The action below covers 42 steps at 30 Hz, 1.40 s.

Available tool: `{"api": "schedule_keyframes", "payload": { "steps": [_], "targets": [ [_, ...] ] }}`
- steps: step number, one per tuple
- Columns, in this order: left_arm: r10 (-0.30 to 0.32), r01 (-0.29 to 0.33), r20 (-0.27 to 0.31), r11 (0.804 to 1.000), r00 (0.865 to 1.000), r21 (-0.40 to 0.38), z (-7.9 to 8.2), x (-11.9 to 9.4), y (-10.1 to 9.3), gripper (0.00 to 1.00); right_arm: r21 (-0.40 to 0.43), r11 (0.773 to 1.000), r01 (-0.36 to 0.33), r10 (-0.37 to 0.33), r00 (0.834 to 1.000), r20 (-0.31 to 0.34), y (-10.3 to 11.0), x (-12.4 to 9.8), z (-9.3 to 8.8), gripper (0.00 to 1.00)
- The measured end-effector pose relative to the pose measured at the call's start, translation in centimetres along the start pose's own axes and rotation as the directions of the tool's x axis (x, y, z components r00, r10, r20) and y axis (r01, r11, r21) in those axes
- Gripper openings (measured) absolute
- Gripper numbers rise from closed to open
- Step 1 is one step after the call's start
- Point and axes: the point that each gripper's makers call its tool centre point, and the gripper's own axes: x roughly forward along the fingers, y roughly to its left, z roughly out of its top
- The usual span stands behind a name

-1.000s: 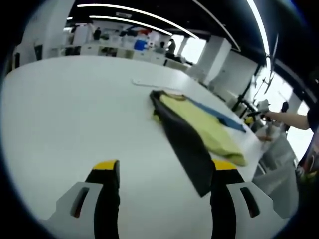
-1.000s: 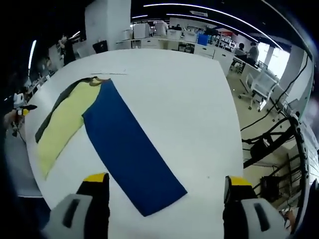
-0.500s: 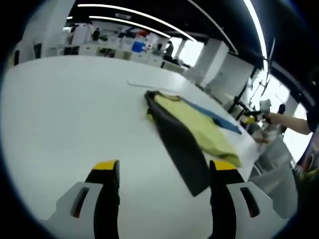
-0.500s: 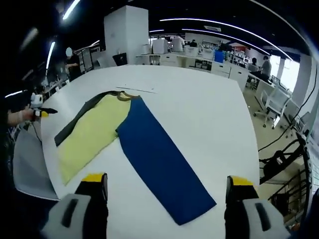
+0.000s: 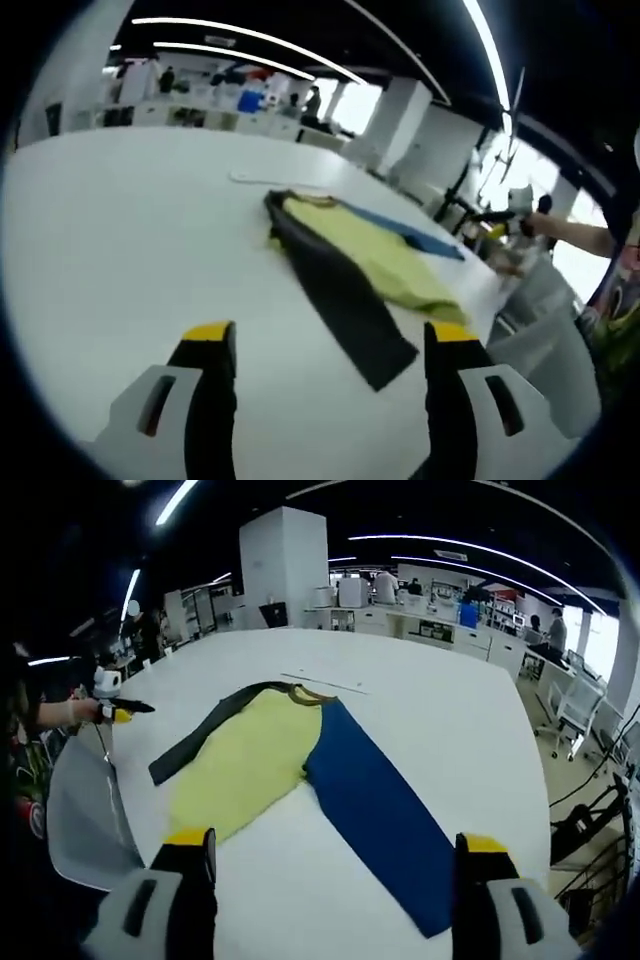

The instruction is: Fold the garment on the visible template until the final outline fits inside the template.

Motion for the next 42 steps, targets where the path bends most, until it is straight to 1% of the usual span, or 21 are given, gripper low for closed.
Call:
{"api": "schedule_keyframes", "payload": {
  "steps": [1,3,5,7,9,10,11,12,14,15,16,18,22,24,26,28,32,35,37,40,42],
  "targets": [
    [-0.023,0.023,-0.013,0.999,1.0,0.034,-0.2,0.1,-0.1,0.74,-0.003,1.0,-0.006,0.006,1.0,-0.002,0.2,-0.2,0.0,0.99],
    [-0.05,0.051,-0.017,0.998,0.999,0.046,-0.3,0.2,-0.6,0.75,-0.002,1.0,-0.012,0.012,1.0,0.0,1.3,-0.8,0.2,0.99],
    [-0.09,0.092,-0.029,0.993,0.996,0.08,-0.5,0.4,-1.1,0.75,-0.004,1.0,-0.007,0.007,1.0,-0.001,1.8,-1.3,0.2,0.99],
    [-0.113,0.119,-0.054,0.984,0.992,0.134,-0.8,0.6,-1.6,0.75,-0.006,1.0,-0.003,0.003,1.0,0.0,2.1,-1.9,0.1,0.99],
    [-0.121,0.134,-0.079,0.974,0.99,0.183,-1.0,1.0,-1.9,0.74,0.001,1.0,0.004,-0.004,1.0,0.001,2.7,-2.5,0.0,0.99],
    [-0.132,0.144,-0.077,0.973,0.988,0.181,-1.0,1.4,-2.2,0.74,0.001,1.0,0.006,-0.006,1.0,0.002,2.8,-2.6,-0.1,0.99],
    [-0.133,0.145,-0.079,0.973,0.988,0.18,-1.0,1.6,-2.4,0.74,0.004,1.0,0.013,-0.013,1.0,-0.001,3.5,-3.2,-0.3,0.99],
    [-0.143,0.156,-0.085,0.969,0.986,0.189,-1.1,2.2,-3.0,0.74,0.005,1.0,0.016,-0.016,1.0,-0.003,3.5,-3.2,-0.4,0.98],
    [-0.15,0.169,-0.098,0.96,0.984,0.222,-1.4,2.5,-3.3,0.72,0.008,1.0,0.025,-0.025,1.0,-0.01,3.9,-4.0,-0.9,0.98],
    [-0.151,0.17,-0.1,0.96,0.983,0.223,-1.5,2.6,-3.3,0.71,0.012,0.999,0.034,-0.034,0.999,-0.006,4.1,-4.6,-1.0,0.98],
    [-0.157,0.177,-0.102,0.958,0.982,0.226,-1.9,2.6,-3.0,0.71,0.018,0.999,0.04,-0.04,0.999,-0.008,4.3,-5.0,-1.2,0.98],
    [-0.166,0.186,-0.105,0.957,0.98,0.222,-2.0,3.0,-3.6,0.71,0.024,0.998,0.053,-0.052,0.999,-0.006,4.6,-5.8,-1.6,0.98],
    [-0.16,0.184,-0.119,0.954,0.98,0.237,-2.8,3.1,-4.0,0.67,0.047,0.996,0.077,-0.077,0.997,-0.003,5.1,-6.9,-2.6,0.97],
    [-0.148,0.177,-0.131,0.953,0.98,0.247,-3.5,3.3,-3.4,0.63,0.061,0.994,0.086,-0.086,0.996,-0.001,5.4,-7.2,-3.1,0.97],
    [-0.145,0.177,-0.136,0.949,0.98,0.259,-3.9,3.4,-4.0,0.6,0.072,0.993,0.088,-0.088,0.996,0.003,5.8,-7.4,-3.3,0.96],
    [-0.133,0.172,-0.151,0.941,0.98,0.292,-4.5,3.6,-3.9,0.57,0.081,0.993,0.086,-0.087,0.996,0.008,6.3,-7.5,-3.6,0.96],
    [-0.134,0.181,-0.166,0.934,0.977,0.309,-5.3,4.0,-3.8,0.52,0.092,0.992,0.088,-0.089,0.996,0.007,6.9,-7.7,-4.2,0.96],
    [-0.132,0.187,-0.184,0.926,0.974,0.327,-5.9,4.3,-4.2,0.47,0.104,0.991,0.089,-0.09,0.996,0.008,7.5,-8.0,-4.5,0.96],
    [-0.134,0.196,-0.201,0.922,0.97,0.334,-6.2,4.5,-3.8,0.42,0.111,0.99,0.089,-0.091,0.996,0.009,7.8,-8.2,-4.7,0.96],
    [-0.136,0.201,-0.208,0.92,0.969,0.336,-6.4,5.0,-3.6,0.36,0.122,0.988,0.097,-0.098,0.995,0.006,8.1,-8.5,-5.3,0.96],
    [-0.134,0.208,-0.224,0.913,0.965,0.351,-7.0,5.4,-3.1,0.32,0.133,0.986,0.101,-0.102,0.995,0.001,8.3,-8.7,-5.7,0.95]
  ]
}}
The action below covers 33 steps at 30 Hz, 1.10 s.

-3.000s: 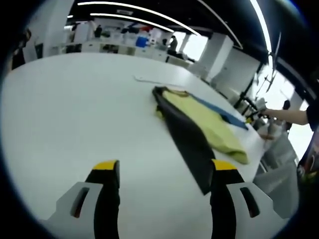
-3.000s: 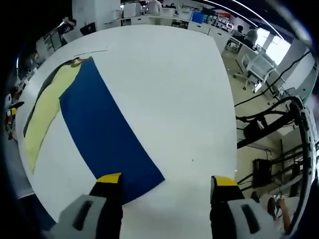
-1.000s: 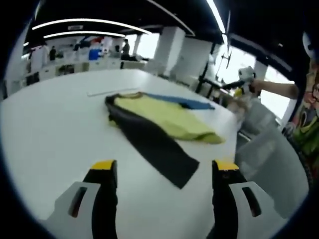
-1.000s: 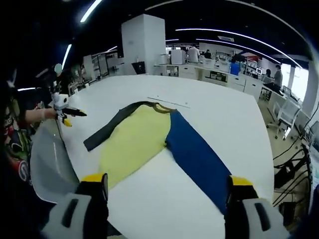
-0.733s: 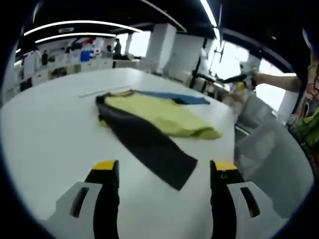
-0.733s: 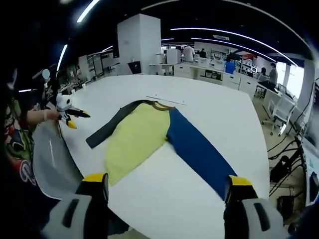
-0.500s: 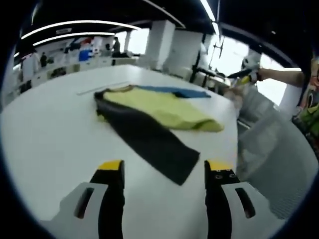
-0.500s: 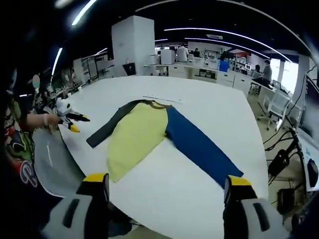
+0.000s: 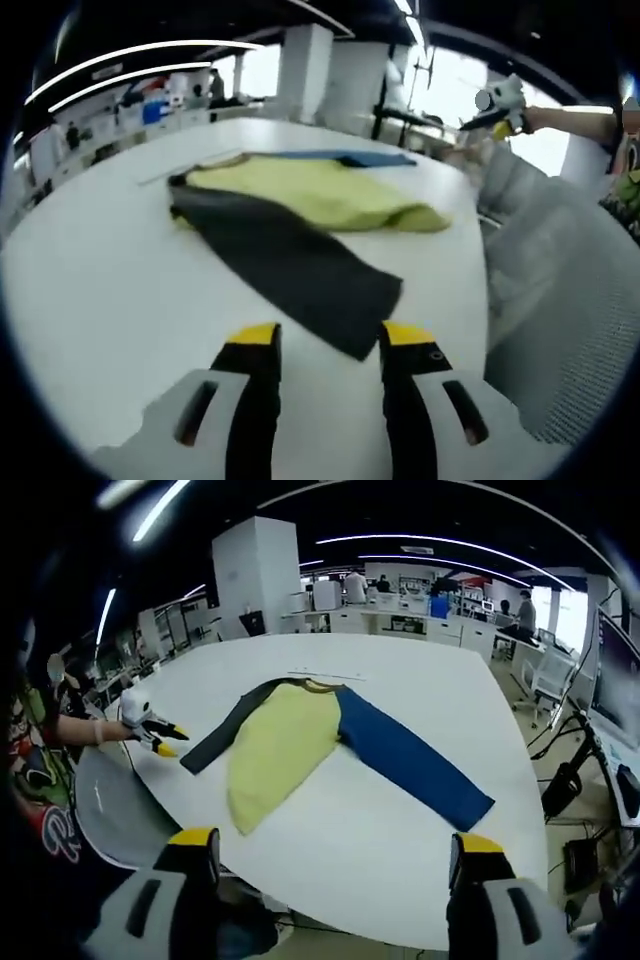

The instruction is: Fold the garment on the visible template until the final outline fits inside the template.

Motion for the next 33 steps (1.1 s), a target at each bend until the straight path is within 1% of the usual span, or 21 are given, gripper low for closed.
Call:
{"api": "schedule_keyframes", "payload": {
  "steps": [2,6,8,10,11,12,13,15,16,19,21,25,29,33],
  "targets": [
    [0.0,0.0,-0.004,1.0,1.0,0.009,0.1,0.4,-0.1,0.29,0.01,1.0,0.005,-0.005,1.0,0.001,-0.3,-0.2,-0.2,0.95],
    [-0.019,0.02,-0.04,0.999,0.999,0.038,-0.8,1.0,-0.6,0.27,0.031,0.999,0.016,-0.016,1.0,0.01,-0.6,-0.7,-0.6,0.95],
    [-0.029,0.031,-0.051,0.998,0.998,0.045,-0.9,1.2,-1.1,0.27,0.041,0.999,0.021,-0.022,1.0,0.012,-0.6,-0.9,-0.8,0.95],
    [-0.026,0.029,-0.068,0.998,0.997,0.053,-1.3,1.4,-1.3,0.26,0.046,0.999,0.026,-0.026,1.0,0.013,-0.5,-1.0,-0.9,0.95],
    [-0.025,0.028,-0.043,0.997,0.999,0.076,-0.9,1.5,-1.3,0.26,0.047,0.999,0.025,-0.026,1.0,0.015,-0.4,-1.0,-0.9,0.95],
    [-0.015,0.018,-0.057,0.998,0.998,0.062,-1.1,1.4,-1.1,0.25,0.049,0.998,0.025,-0.026,1.0,0.015,-0.7,-1.1,-0.9,0.94],
    [-0.015,0.019,-0.058,0.998,0.998,0.059,-1.1,1.4,-1.2,0.24,0.049,0.998,0.026,-0.026,1.0,0.013,-0.7,-1.1,-1.0,0.94],
    [-0.004,0.009,-0.061,0.997,0.998,0.076,-1.1,1.4,-1.1,0.21,0.048,0.999,0.026,-0.026,1.0,0.012,-0.8,-1.1,-1.0,0.94],
    [0.007,0.0,-0.065,0.994,0.998,0.105,-1.2,1.3,-0.8,0.19,0.052,0.998,0.025,-0.026,1.0,0.01,-1.0,-1.1,-1.0,0.94],
    [0.01,-0.003,-0.065,0.995,0.998,0.096,-1.3,1.3,-0.8,0.16,0.05,0.998,0.023,-0.023,1.0,0.008,-1.1,-1.0,-1.0,0.94],
    [0.016,-0.009,-0.067,0.996,0.998,0.094,-1.4,1.3,-0.6,0.11,0.047,0.999,0.019,-0.019,1.0,0.006,-1.1,-1.0,-1.0,0.94],
    [0.019,-0.015,-0.067,0.998,0.998,0.068,-1.5,1.2,-0.4,0.09,0.044,0.999,0.017,-0.017,1.0,0.001,-1.4,-0.8,-1.0,0.94],
    [0.018,-0.017,-0.058,0.999,0.998,0.031,-1.4,1.0,-0.5,0.02,0.039,0.999,0.012,-0.011,1.0,-0.004,-0.9,-0.6,-0.9,0.94],
    [0.033,-0.03,-0.063,0.999,0.997,0.04,-1.3,1.0,-0.1,0.0,0.043,0.999,0.009,-0.009,1.0,-0.005,-0.9,-0.4,-1.0,0.93]
  ]
}}
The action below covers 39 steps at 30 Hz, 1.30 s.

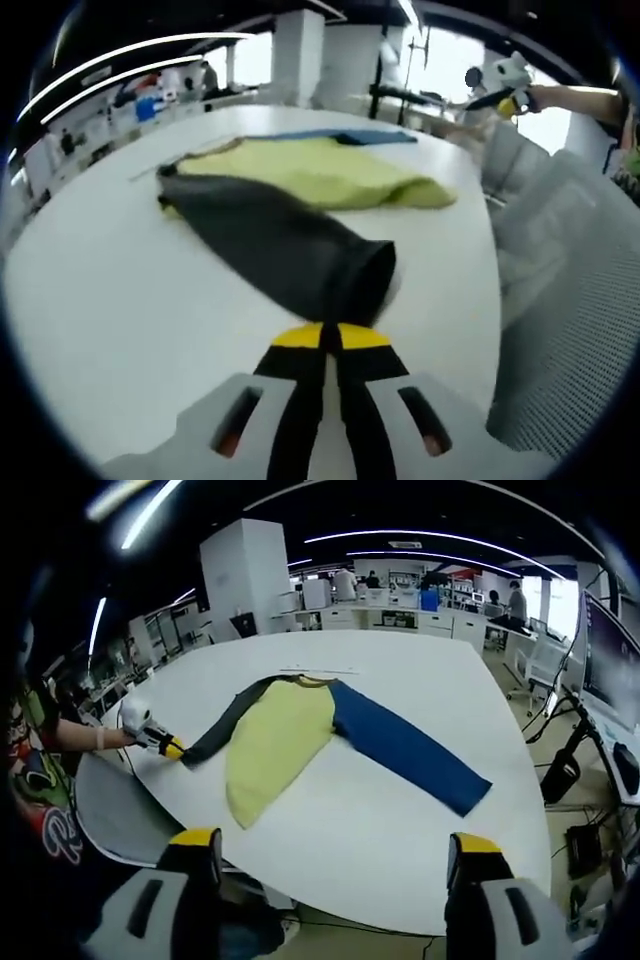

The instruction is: Fold the garment on the visible template until the final outline fits inside the template.

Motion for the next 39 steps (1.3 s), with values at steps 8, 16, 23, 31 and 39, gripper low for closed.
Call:
{"api": "schedule_keyframes", "payload": {
  "steps": [8,16,23,31,39],
  "targets": [
    [0.072,-0.072,-0.005,0.997,0.997,0.018,-0.1,-2.0,2.4,0.0,0.004,1.0,-0.002,0.002,1.0,0.001,0.6,0.3,0.1,0.93],
    [0.231,-0.225,0.079,0.972,0.97,-0.071,1.4,-7.2,7.8,0.0,0.006,1.0,-0.003,0.003,1.0,0.005,0.2,0.4,0.1,0.93],
    [0.28,-0.275,0.067,0.959,0.958,-0.073,1.1,-9.7,10.5,0.0,-0.011,1.0,-0.018,0.018,1.0,0.013,0.6,0.8,0.7,0.94],
    [0.325,-0.322,0.044,0.945,0.945,-0.063,0.4,-11.5,13.8,0.0,-0.024,0.999,-0.033,0.034,0.999,0.011,1.4,1.5,1.2,0.94],
    [0.362,-0.36,0.024,0.931,0.932,-0.066,0.0,-13.0,17.4,0.0,-0.025,0.999,-0.029,0.029,1.0,-0.005,2.1,1.5,1.1,0.94]
  ]
}}
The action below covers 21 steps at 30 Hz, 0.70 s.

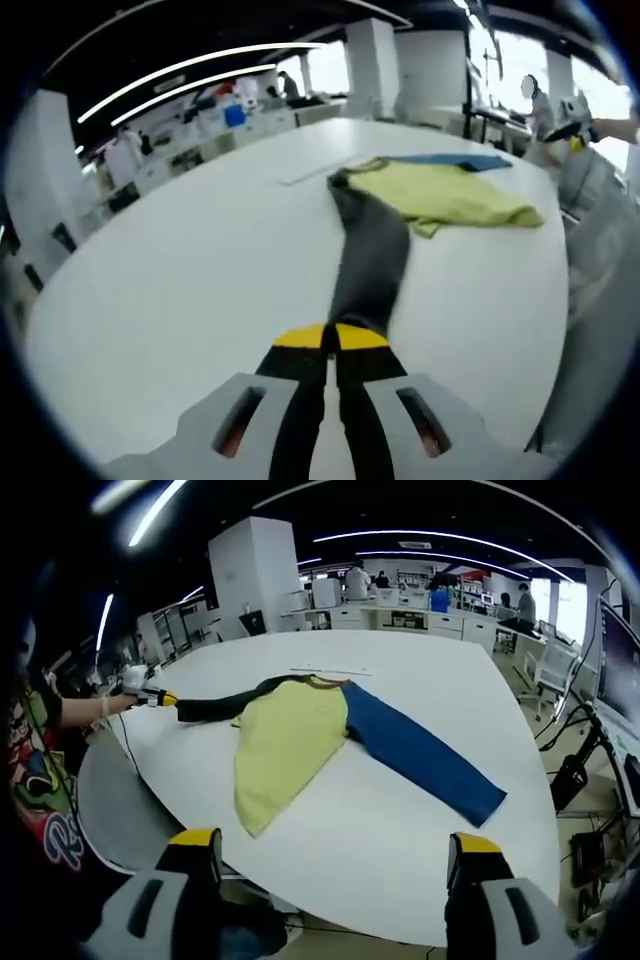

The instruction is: Fold the garment on the visible template until the final outline fits inside the template.

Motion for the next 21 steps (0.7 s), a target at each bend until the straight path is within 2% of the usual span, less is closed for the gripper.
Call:
{"api": "schedule_keyframes", "payload": {
  "steps": [6,9,11,14,16,18,21],
  "targets": [
    [0.012,-0.012,0.003,1.0,1.0,0.003,0.5,-0.2,2.6,0.0,0.0,1.0,0.006,-0.006,1.0,-0.006,0.5,-0.1,0.4,0.94],
    [0.019,-0.018,-0.017,1.0,1.0,0.026,-0.1,-0.2,3.9,0.0,-0.005,1.0,0.007,-0.007,1.0,-0.008,0.6,0.1,0.7,0.94],
    [0.026,-0.025,-0.017,1.0,1.0,0.014,-0.3,-0.4,5.1,0.0,-0.011,1.0,0.006,-0.007,1.0,-0.014,0.9,0.4,0.8,0.94],
    [0.049,-0.047,-0.042,0.998,0.998,0.042,-1.0,-0.5,7.1,0.0,-0.01,1.0,-0.001,0.0,1.0,-0.023,0.6,1.0,0.9,0.94],
    [0.04,-0.04,-0.029,0.999,0.999,0.006,-0.7,-0.5,7.4,0.0,-0.014,1.0,-0.006,0.006,0.999,-0.035,0.9,1.5,1.0,0.94],
    [0.041,-0.039,-0.044,0.998,0.998,0.041,-0.9,-0.3,7.9,0.0,-0.014,1.0,-0.012,0.011,0.999,-0.04,1.2,2.0,1.2,0.94],
    [0.041,-0.038,-0.054,0.998,0.998,0.046,-0.9,0.2,9.2,0.0,-0.022,1.0,-0.02,0.019,0.999,-0.049,2.3,2.8,1.6,0.94]
  ]
}}
